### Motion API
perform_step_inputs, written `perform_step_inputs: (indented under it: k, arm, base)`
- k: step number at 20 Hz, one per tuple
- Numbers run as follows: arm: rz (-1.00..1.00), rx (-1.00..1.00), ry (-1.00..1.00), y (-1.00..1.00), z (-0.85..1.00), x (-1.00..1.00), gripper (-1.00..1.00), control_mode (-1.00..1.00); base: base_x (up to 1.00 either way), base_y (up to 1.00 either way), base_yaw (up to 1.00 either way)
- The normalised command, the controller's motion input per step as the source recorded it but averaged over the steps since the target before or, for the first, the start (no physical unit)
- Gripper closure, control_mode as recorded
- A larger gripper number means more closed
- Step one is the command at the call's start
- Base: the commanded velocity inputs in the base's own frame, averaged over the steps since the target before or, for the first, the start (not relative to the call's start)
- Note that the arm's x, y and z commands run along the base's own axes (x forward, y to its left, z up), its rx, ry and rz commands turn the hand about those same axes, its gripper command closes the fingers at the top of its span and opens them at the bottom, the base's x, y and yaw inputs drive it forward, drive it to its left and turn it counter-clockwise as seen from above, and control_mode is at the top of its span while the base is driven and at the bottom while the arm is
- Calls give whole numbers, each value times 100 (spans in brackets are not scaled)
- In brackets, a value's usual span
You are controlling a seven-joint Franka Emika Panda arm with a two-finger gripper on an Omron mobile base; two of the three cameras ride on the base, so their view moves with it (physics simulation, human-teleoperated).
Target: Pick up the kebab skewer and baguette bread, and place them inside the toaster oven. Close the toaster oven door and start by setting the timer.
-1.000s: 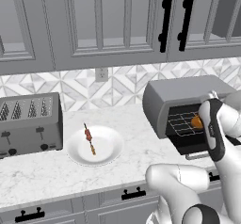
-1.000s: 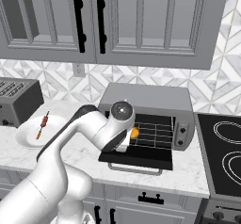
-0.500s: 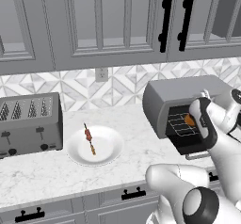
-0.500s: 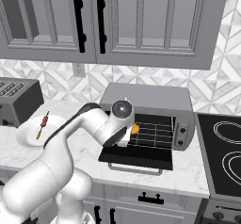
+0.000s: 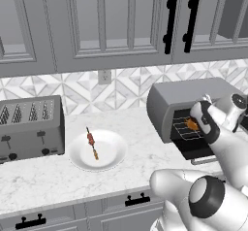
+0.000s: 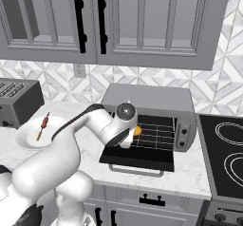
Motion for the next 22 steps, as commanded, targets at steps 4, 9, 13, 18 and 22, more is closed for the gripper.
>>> perform_step_inputs:
  k: [4,9,13,18,22]
  arm:
    - [0,0,0,0,0,22,100,-100]
    - [0,0,0,0,0,17,100,-100]
    - [0,0,0,0,2,1,100,-100]
    - [0,0,1,0,26,7,100,-100]
    - [0,0,2,9,14,22,100,-100]
  base:
    - [0,0,0]
    - [0,0,0]
    - [0,0,0]
    - [0,0,0]
    - [0,0,0]
